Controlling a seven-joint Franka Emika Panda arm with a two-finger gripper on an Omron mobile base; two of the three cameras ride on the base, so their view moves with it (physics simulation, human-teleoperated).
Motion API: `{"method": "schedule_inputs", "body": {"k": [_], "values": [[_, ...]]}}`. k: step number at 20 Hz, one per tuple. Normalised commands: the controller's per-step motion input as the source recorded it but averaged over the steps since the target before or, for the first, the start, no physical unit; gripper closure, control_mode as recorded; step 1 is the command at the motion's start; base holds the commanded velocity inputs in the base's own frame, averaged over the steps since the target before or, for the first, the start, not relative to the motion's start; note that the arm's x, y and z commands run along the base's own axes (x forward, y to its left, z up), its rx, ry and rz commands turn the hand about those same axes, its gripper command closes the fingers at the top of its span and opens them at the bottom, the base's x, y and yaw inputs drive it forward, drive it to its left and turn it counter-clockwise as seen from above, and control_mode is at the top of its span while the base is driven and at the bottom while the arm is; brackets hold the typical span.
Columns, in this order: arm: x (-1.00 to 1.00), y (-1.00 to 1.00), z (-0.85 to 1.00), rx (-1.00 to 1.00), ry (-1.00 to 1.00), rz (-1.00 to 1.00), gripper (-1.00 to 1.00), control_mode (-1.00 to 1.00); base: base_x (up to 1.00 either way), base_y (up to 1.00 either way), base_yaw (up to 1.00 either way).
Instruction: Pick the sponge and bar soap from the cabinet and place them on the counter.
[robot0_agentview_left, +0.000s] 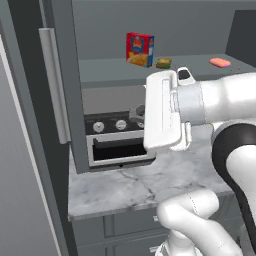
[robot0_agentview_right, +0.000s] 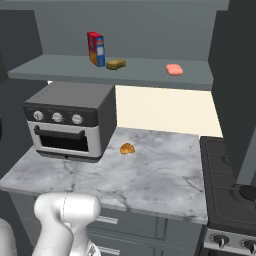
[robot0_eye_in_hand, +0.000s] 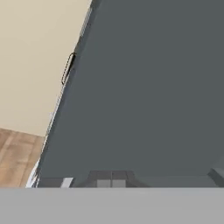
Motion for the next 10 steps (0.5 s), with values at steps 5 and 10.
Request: {"method": "schedule_inputs", "body": {"k": [5, 10], "values": [[-0.27, -0.60, 0.00, 0.02, -0.03, -0.13, 1.00, -1.00, 0.00, 0.00, 0.00], [-0.20, -0.53, 0.01, 0.00, 0.01, -0.21, 1.00, -1.00, 0.00, 0.00, 0.00]]}}
